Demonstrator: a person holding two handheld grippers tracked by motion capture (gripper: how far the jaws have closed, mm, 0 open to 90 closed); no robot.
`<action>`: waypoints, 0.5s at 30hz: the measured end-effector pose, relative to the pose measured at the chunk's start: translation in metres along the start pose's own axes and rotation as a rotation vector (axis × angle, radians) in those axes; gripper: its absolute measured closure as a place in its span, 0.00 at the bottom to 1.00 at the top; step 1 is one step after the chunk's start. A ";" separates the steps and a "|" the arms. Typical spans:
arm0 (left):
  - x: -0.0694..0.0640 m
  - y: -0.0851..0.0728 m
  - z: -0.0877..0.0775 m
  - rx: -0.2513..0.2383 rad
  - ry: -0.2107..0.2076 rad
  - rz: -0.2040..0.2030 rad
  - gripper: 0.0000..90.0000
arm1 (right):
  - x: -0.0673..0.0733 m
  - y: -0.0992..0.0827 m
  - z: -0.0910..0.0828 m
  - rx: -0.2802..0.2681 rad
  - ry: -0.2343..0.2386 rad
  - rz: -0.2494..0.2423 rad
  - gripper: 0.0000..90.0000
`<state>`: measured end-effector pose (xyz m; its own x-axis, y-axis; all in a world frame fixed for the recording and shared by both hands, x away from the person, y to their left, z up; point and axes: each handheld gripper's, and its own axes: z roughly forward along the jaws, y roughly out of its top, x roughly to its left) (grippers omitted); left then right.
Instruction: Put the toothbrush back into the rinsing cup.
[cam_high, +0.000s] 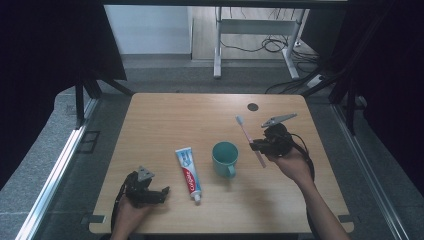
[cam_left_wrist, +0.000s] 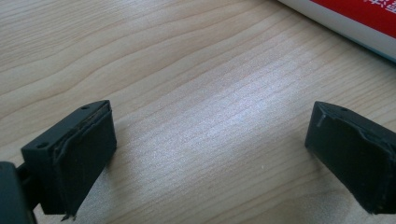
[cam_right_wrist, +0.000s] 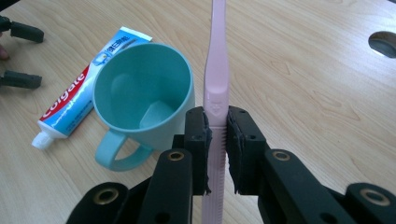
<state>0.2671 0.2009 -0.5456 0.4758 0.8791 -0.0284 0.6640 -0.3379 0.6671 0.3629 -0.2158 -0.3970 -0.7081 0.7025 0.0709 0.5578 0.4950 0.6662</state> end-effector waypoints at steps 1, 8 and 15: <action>0.000 0.000 0.000 0.000 0.000 0.000 0.02 | 0.000 0.000 0.000 0.000 0.000 0.000 0.88; 0.000 0.000 0.000 -0.002 0.000 -0.003 0.02 | 0.004 0.005 0.002 -0.036 0.001 0.000 0.88; 0.000 0.000 0.000 -0.002 0.000 -0.003 0.02 | 0.012 0.014 0.005 -0.081 0.008 -0.010 0.88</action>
<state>0.2671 0.2007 -0.5457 0.4742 0.8799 -0.0304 0.6642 -0.3349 0.6684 0.3638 -0.1977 -0.3901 -0.7172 0.6934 0.0696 0.5139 0.4587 0.7249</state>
